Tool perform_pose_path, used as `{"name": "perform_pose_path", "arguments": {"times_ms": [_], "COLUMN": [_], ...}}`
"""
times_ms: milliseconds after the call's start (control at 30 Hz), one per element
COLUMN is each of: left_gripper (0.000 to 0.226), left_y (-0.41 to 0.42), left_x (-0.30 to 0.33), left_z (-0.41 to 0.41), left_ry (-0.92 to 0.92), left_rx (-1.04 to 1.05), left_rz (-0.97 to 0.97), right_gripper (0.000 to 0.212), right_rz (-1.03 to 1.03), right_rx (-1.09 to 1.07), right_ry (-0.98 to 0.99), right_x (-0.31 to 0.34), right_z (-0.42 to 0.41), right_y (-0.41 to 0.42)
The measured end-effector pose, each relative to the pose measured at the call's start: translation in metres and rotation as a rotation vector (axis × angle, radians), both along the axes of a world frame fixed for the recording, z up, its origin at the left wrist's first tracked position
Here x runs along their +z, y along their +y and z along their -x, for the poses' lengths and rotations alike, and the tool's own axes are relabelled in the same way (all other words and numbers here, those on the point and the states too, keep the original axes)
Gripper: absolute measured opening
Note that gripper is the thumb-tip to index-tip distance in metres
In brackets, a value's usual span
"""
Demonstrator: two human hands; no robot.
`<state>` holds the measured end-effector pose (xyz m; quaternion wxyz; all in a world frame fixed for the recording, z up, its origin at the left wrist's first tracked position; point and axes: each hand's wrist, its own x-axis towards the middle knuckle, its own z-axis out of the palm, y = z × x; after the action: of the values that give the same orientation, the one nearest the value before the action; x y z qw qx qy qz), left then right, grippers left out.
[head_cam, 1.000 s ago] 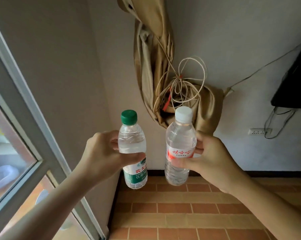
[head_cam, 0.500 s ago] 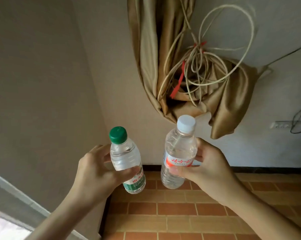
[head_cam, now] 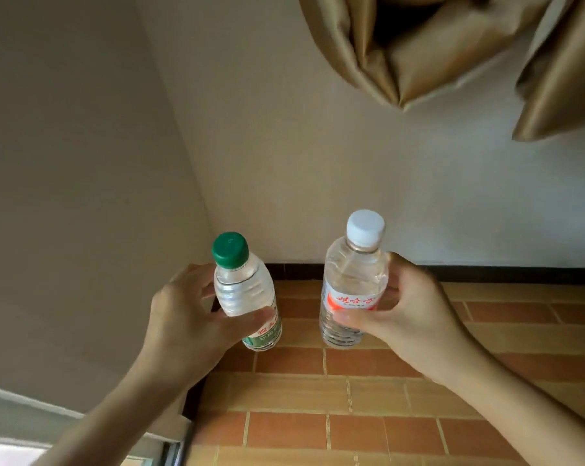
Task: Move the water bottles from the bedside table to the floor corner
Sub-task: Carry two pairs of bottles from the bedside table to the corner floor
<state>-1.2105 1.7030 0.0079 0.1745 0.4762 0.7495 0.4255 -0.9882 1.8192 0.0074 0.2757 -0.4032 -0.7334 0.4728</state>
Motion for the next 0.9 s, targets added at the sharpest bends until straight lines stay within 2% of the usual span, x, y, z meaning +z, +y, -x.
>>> {"name": "perform_pose_path", "arguments": {"times_ms": [100, 300, 500, 600, 733, 900], "left_gripper": [0.054, 0.047, 0.053, 0.064, 0.053, 0.056], "left_y": [0.007, 0.016, 0.021, 0.016, 0.013, 0.012], "left_x": [-0.089, -0.276, -0.424, -0.475, -0.518, -0.553], "left_z": [0.004, 0.008, 0.014, 0.016, 0.015, 0.010], "left_ry": [-0.003, -0.029, -0.055, -0.085, -0.081, -0.117], "left_rx": [0.012, 0.039, 0.083, 0.117, 0.074, 0.059], "left_rz": [0.009, 0.049, 0.108, 0.114, 0.128, 0.163], "right_gripper": [0.047, 0.049, 0.051, 0.053, 0.049, 0.050], "right_rz": [-0.009, 0.032, 0.092, 0.136, 0.159, 0.179], "right_rx": [0.024, 0.053, 0.048, 0.063, 0.062, 0.049], "right_ry": [-0.014, -0.084, -0.143, -0.161, -0.210, -0.245], "right_x": [-0.083, -0.265, -0.415, -0.469, -0.522, -0.562], "right_z": [0.003, 0.016, 0.024, 0.030, 0.037, 0.049], "right_y": [0.008, 0.023, 0.026, 0.023, 0.016, 0.010]}}
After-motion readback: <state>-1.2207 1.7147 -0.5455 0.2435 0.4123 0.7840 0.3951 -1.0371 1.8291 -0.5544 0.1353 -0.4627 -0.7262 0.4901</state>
